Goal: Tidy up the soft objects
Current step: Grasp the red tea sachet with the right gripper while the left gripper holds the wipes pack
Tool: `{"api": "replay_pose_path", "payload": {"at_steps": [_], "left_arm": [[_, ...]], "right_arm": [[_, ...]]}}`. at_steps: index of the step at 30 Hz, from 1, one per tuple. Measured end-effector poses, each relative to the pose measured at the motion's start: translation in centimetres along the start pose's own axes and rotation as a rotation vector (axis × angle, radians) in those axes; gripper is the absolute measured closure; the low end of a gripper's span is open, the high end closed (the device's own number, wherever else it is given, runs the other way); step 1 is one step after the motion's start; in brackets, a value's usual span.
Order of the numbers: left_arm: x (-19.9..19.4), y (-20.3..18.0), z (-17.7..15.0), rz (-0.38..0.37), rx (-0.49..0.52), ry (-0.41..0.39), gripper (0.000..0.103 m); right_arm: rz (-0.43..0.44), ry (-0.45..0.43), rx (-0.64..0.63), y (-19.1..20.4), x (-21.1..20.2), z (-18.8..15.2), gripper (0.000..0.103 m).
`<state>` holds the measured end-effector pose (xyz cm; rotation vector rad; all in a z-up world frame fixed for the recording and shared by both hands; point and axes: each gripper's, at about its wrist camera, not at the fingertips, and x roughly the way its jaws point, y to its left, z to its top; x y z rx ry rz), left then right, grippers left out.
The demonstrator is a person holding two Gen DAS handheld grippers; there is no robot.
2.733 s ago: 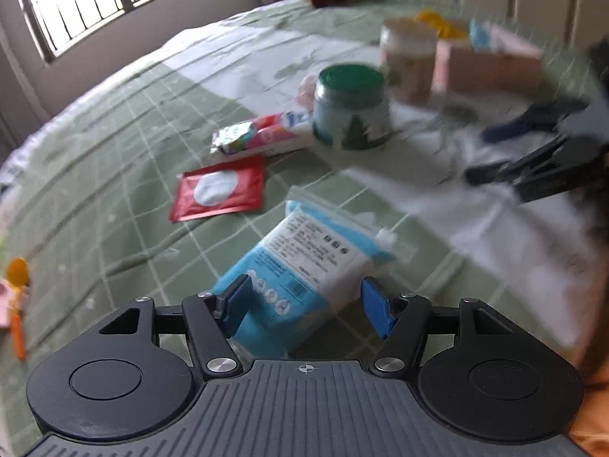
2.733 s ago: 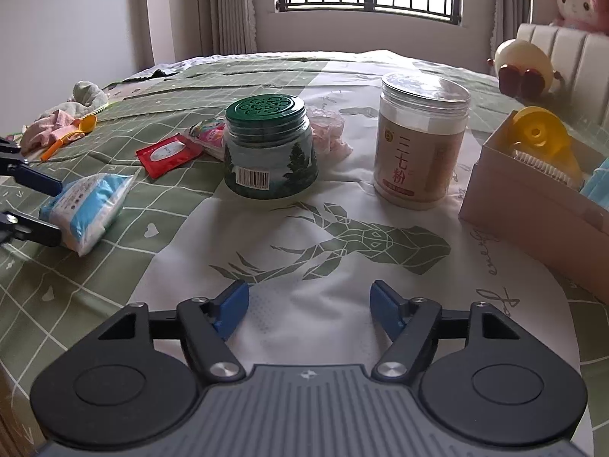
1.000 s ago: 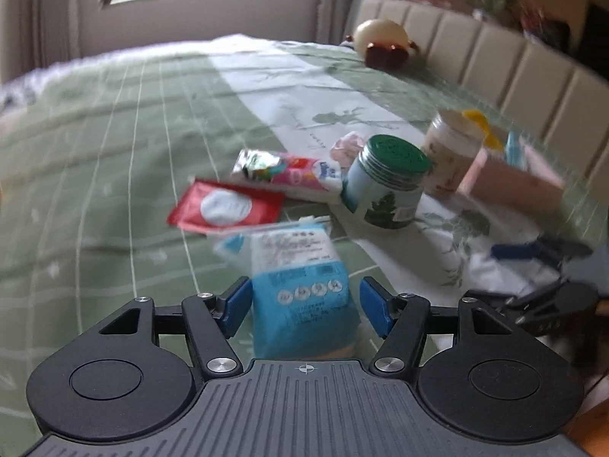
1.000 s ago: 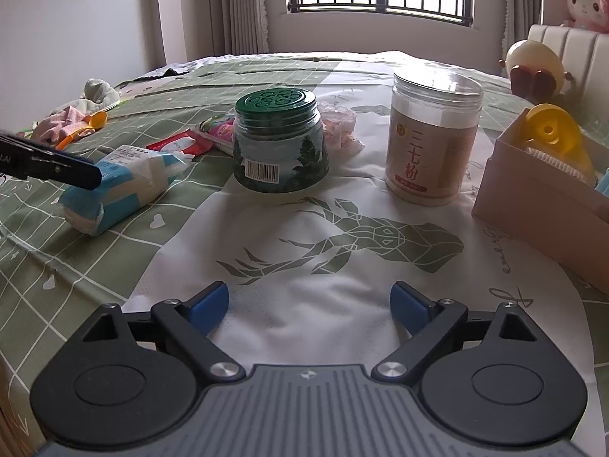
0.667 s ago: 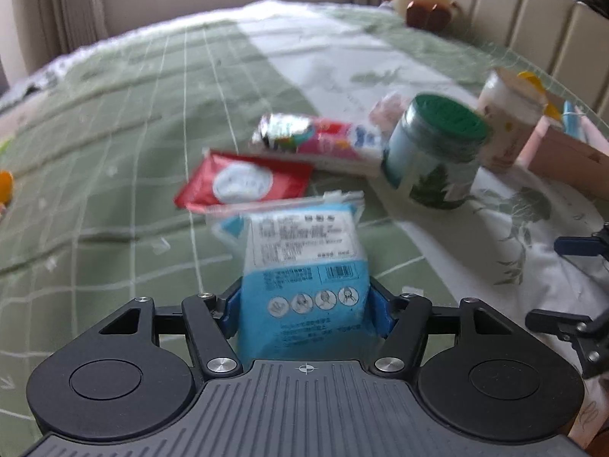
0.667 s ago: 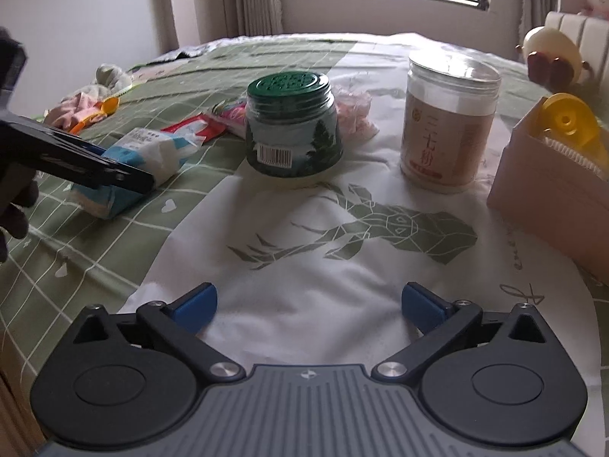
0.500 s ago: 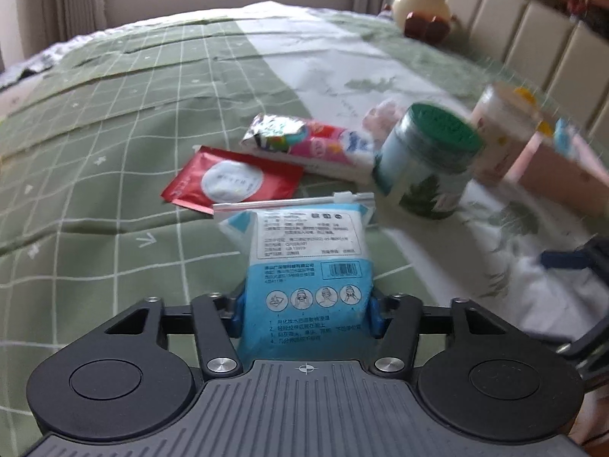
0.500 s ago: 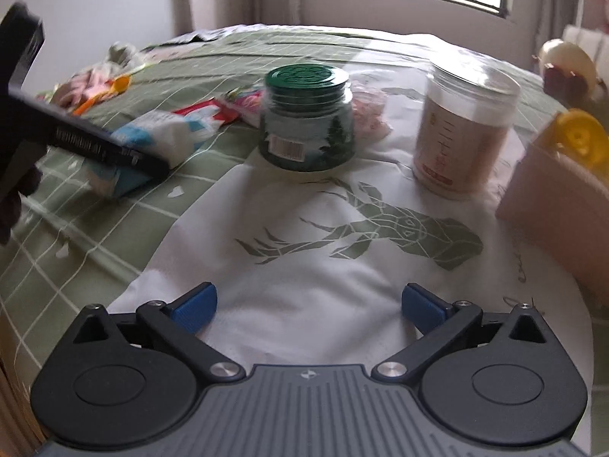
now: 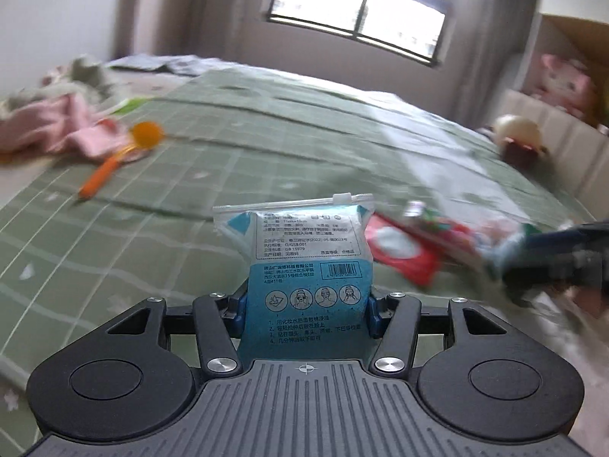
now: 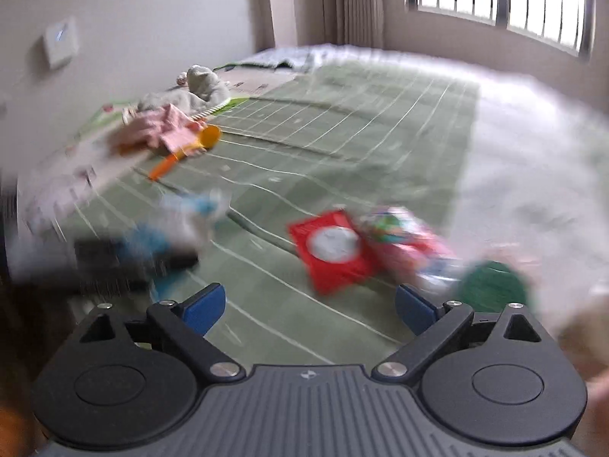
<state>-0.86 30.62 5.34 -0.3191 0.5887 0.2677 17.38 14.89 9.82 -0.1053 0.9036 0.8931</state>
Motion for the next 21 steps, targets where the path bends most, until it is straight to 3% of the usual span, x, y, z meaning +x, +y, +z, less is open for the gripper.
{"api": "replay_pose_path", "payload": {"at_steps": [4, 8, 11, 12, 15, 17, 21], "left_arm": [[1.2, 1.7, -1.4, -0.018, -0.071, -0.009, 0.045], [1.5, 1.4, -2.5, -0.036, -0.044, -0.045, 0.044], [1.7, 1.4, -2.7, -0.049, -0.041, -0.051, 0.044], [1.6, 1.5, -2.7, -0.056, -0.047, -0.053, 0.044], [1.5, 2.2, -3.0, -0.081, -0.076, -0.058, 0.044], [1.5, 2.3, -3.0, -0.092, -0.087, -0.060, 0.044], [1.7, 2.4, -3.0, -0.095, -0.088, -0.062, 0.044]], "right_arm": [[-0.018, 0.073, 0.147, -1.8, 5.4, 2.8, 0.012], [-0.201, 0.081, 0.107, -2.7, 8.8, 4.7, 0.012], [-0.245, 0.093, 0.098, -3.1, 10.5, 5.7, 0.012], [-0.245, 0.083, 0.113, -3.1, 10.3, 5.8, 0.012], [-0.117, 0.042, 0.130, -2.5, 8.8, 5.9, 0.012], [-0.072, 0.064, 0.140, -2.4, 9.0, 6.0, 0.012], [-0.104, 0.121, 0.162, -3.1, 11.7, 5.9, 0.012]]}}
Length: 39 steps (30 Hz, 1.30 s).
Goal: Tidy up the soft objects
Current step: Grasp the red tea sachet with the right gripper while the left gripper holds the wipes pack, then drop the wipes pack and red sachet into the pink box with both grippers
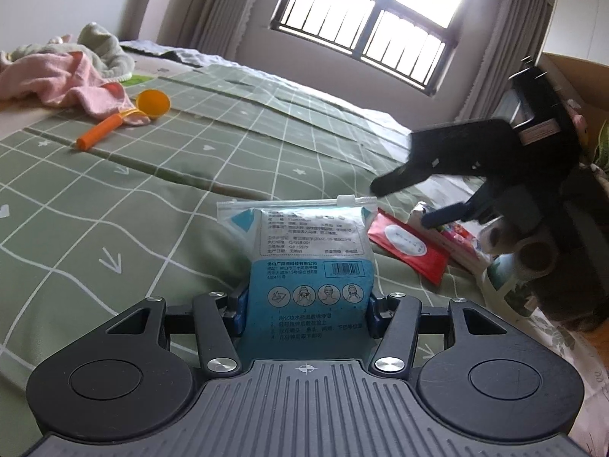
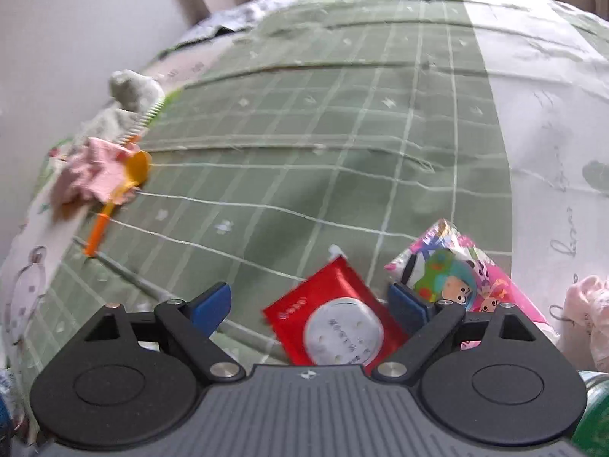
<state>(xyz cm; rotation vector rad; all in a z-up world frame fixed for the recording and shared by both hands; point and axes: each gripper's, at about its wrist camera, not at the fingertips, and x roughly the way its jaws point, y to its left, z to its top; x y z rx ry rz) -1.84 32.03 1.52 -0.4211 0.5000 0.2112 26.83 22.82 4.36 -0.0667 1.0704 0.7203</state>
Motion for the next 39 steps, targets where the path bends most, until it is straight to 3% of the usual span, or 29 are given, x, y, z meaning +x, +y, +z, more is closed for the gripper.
{"api": "replay_pose_path", "payload": {"at_steps": [5, 8, 10, 14, 24, 26, 28, 30, 31, 39], "left_arm": [[0.1, 0.2, 0.0, -0.006, -0.009, 0.003, 0.044], [0.1, 0.3, 0.0, -0.009, -0.014, 0.002, 0.044], [0.2, 0.4, 0.0, -0.012, -0.020, 0.002, 0.044], [0.2, 0.5, 0.0, -0.014, -0.024, 0.002, 0.044], [0.3, 0.5, 0.0, -0.012, -0.023, 0.005, 0.044], [0.3, 0.5, 0.0, -0.012, -0.023, 0.004, 0.044], [0.3, 0.5, 0.0, -0.011, -0.023, 0.004, 0.044], [0.3, 0.5, -0.1, -0.010, -0.022, 0.004, 0.044], [0.3, 0.5, -0.1, -0.009, -0.020, 0.005, 0.044], [0.1, -0.1, 0.2, 0.026, -0.018, 0.014, 0.044]], "right_arm": [[-0.039, -0.014, 0.023, -0.6, 0.7, -0.9, 0.012], [0.075, 0.025, 0.028, -0.3, -0.1, -1.7, 0.012], [0.093, 0.016, 0.015, -0.1, -0.8, -2.0, 0.012], [-0.015, -0.034, -0.095, 1.1, -0.7, -2.8, 0.012], [-0.090, -0.050, -0.367, 4.8, 0.3, -6.2, 0.011], [-0.081, -0.045, -0.375, 4.8, 0.2, -6.1, 0.011], [-0.085, -0.038, -0.374, 4.6, 0.0, -5.9, 0.016], [-0.090, -0.044, -0.388, 4.8, -0.5, -6.0, 0.040], [-0.088, -0.041, -0.393, 5.0, -0.8, -6.1, 0.043], [-0.052, -0.056, -0.362, 4.0, -5.2, -7.1, 0.051]]}}
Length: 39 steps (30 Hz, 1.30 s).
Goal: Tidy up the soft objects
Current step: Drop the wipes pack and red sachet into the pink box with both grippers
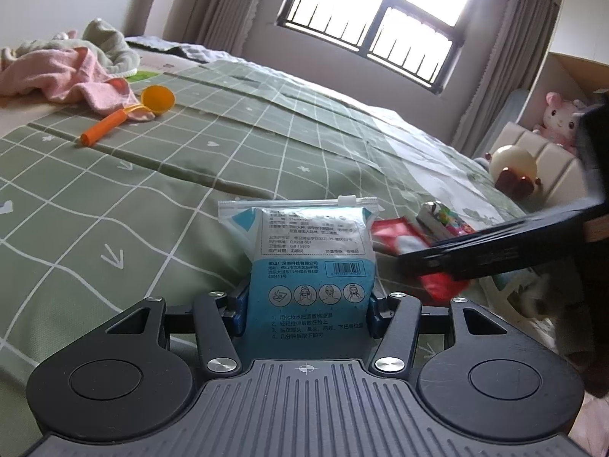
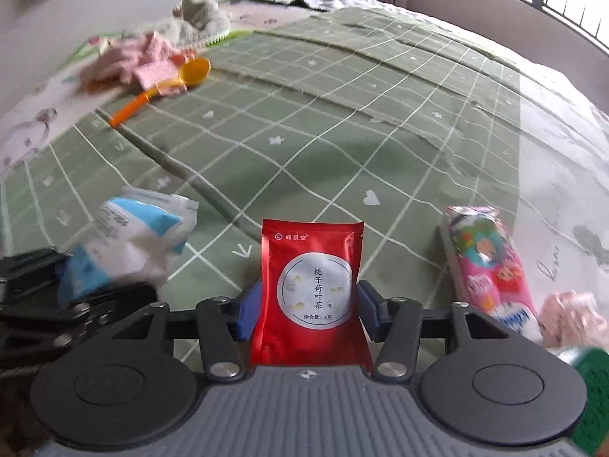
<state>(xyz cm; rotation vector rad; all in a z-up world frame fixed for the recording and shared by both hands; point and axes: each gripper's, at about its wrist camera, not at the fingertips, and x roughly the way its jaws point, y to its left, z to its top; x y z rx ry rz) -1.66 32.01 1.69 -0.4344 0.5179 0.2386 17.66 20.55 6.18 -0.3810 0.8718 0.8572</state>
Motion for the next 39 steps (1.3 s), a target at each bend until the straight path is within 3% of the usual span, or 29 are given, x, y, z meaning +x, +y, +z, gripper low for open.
{"api": "replay_pose_path", "payload": {"at_steps": [4, 8, 13, 18, 22, 24, 26, 29, 32, 35, 39], "left_arm": [[-0.3, -1.8, 2.3, 0.012, 0.022, 0.008, 0.045], [-1.7, -7.6, 7.2, -0.018, 0.164, -0.097, 0.045], [-1.5, -18.8, 12.2, -0.170, 0.313, -0.154, 0.045], [2.6, -31.6, 11.6, -0.446, 0.392, -0.036, 0.044], [7.7, -40.0, 7.9, -0.627, 0.391, 0.148, 0.042], [10.7, -43.5, 5.2, -0.649, 0.395, 0.269, 0.042], [13.3, -46.3, 2.2, -0.601, 0.442, 0.374, 0.042], [14.1, -47.7, -0.3, -0.499, 0.517, 0.332, 0.046], [13.7, -47.5, -0.8, -0.530, 0.530, 0.339, 0.045], [12.5, -46.5, 0.1, -0.501, 0.524, 0.296, 0.046], [11.0, -44.2, 2.7, -0.469, 0.456, 0.229, 0.046]], "right_arm": [[0.019, -0.111, 0.041, -1.8, -5.4, 0.0, 0.051], [-0.004, -0.281, 0.087, -5.5, -13.8, 0.0, 0.051], [-0.180, -0.431, 0.161, -13.3, -24.5, -3.2, 0.051], [-0.369, -0.461, 0.308, -22.8, -30.7, -10.6, 0.051], [-0.409, -0.439, 0.462, -28.9, -31.5, -16.7, 0.051], [-0.395, -0.435, 0.529, -31.4, -31.0, -19.2, 0.051], [-0.373, -0.424, 0.582, -33.3, -29.9, -21.1, 0.051], [-0.325, -0.393, 0.653, -35.5, -27.6, -23.5, 0.051], [-0.281, -0.343, 0.653, -35.9, -24.8, -24.4, 0.050], [-0.247, -0.266, 0.603, -34.9, -22.2, -24.1, 0.043], [-0.283, -0.201, 0.550, -33.0, -21.2, -23.6, 0.037]]}}
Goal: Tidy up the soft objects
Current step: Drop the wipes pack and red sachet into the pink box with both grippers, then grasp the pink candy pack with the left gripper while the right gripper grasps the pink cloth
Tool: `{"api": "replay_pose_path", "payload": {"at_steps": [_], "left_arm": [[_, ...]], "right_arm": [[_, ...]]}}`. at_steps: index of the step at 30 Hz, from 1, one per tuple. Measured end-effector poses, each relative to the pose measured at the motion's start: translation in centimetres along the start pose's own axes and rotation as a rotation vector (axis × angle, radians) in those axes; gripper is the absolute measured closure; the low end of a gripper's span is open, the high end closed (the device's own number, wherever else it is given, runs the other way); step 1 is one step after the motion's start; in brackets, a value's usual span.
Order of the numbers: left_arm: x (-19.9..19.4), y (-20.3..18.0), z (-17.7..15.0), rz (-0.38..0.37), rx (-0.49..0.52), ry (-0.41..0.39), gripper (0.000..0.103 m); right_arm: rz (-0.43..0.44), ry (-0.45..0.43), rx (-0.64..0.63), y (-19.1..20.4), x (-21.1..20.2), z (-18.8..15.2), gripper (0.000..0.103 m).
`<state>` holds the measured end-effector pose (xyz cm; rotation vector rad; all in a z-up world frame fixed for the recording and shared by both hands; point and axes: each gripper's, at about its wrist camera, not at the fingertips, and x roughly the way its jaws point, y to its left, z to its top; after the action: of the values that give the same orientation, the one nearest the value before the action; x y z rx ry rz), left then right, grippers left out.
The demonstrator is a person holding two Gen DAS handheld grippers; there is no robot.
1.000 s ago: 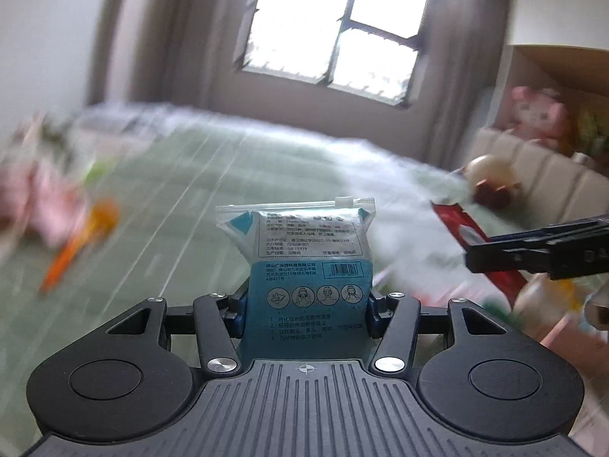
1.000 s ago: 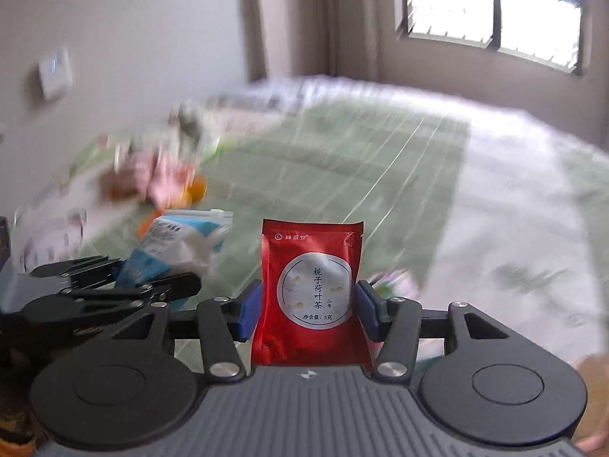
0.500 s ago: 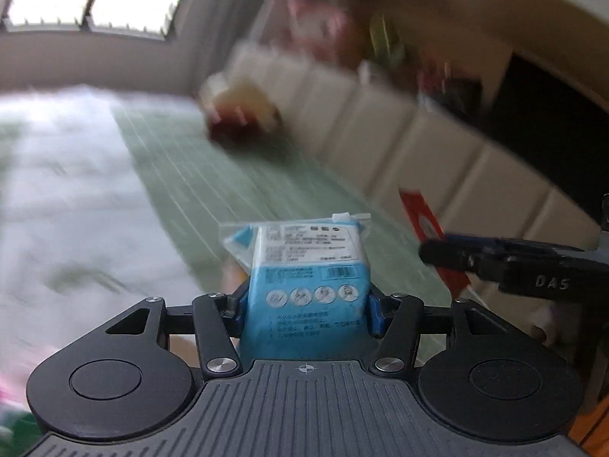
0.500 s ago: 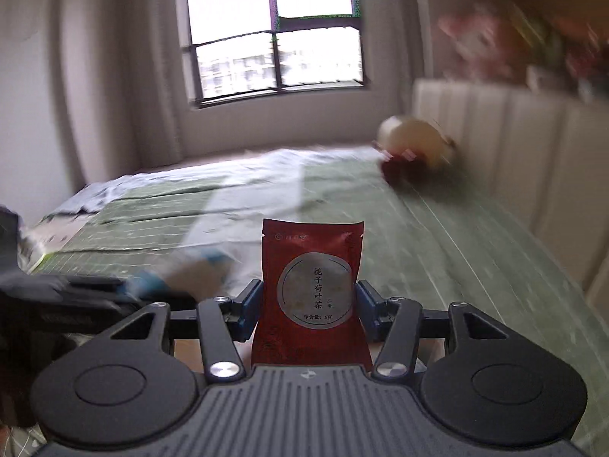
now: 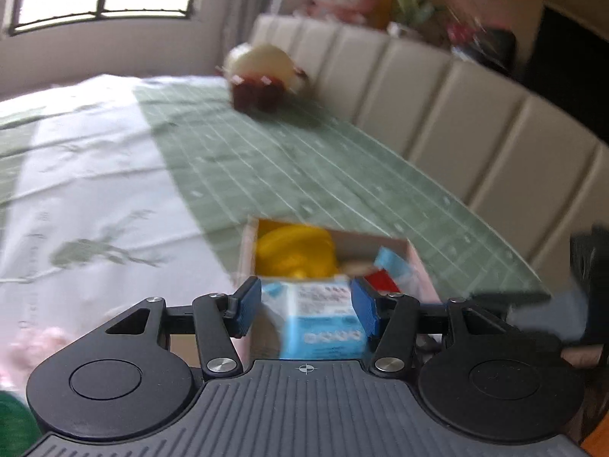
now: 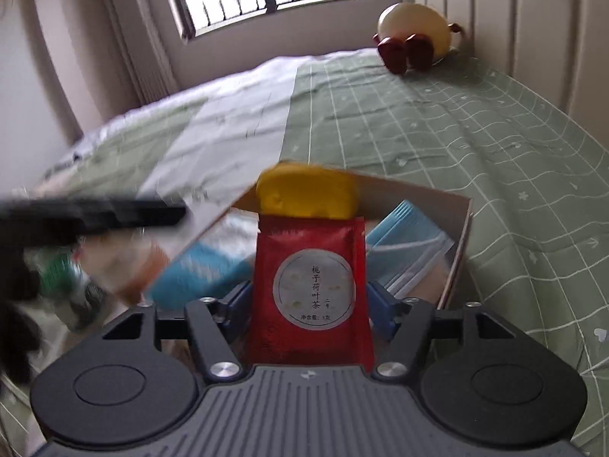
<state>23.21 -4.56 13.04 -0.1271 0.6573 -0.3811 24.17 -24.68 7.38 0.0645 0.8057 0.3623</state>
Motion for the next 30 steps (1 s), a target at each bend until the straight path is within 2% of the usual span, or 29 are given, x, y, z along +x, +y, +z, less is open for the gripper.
{"api": "replay_pose_path", "payload": {"at_steps": [3, 9, 11, 14, 16, 20, 23, 27, 30], "left_arm": [[-2.5, 2.7, 0.7, 0.088, -0.029, -0.035, 0.046], [-8.0, 12.2, 0.0, 0.275, -0.197, -0.079, 0.046], [-9.2, 15.6, -0.6, 0.335, -0.256, -0.056, 0.046], [-9.5, 20.4, -2.1, 0.401, -0.376, 0.055, 0.046], [-9.3, 23.0, -3.4, 0.414, -0.461, 0.101, 0.046], [-8.2, 26.2, -4.5, 0.391, -0.604, 0.098, 0.046], [-6.4, 26.6, -4.7, 0.416, -0.603, 0.147, 0.046], [-3.5, 25.2, -4.4, 0.480, -0.480, 0.200, 0.042], [-3.7, 25.6, -5.2, 0.442, -0.439, 0.203, 0.041]], "right_arm": [[-0.037, 0.001, 0.001, 0.5, -0.7, 0.2, 0.036], [-0.090, -0.050, -0.004, 2.0, -3.4, 0.4, 0.033], [-0.075, -0.067, -0.019, 2.9, -4.1, 0.4, 0.033], [-0.043, -0.077, -0.059, 5.2, -4.7, 0.6, 0.033], [-0.026, -0.079, -0.099, 7.2, -4.7, 0.7, 0.033], [0.012, -0.086, -0.184, 11.0, -4.9, 0.8, 0.033], [0.029, -0.093, -0.240, 13.3, -5.2, 0.9, 0.033], [0.032, -0.087, -0.268, 15.2, -5.4, 1.1, 0.033], [0.025, -0.085, -0.291, 16.4, -5.5, 1.4, 0.033]]}}
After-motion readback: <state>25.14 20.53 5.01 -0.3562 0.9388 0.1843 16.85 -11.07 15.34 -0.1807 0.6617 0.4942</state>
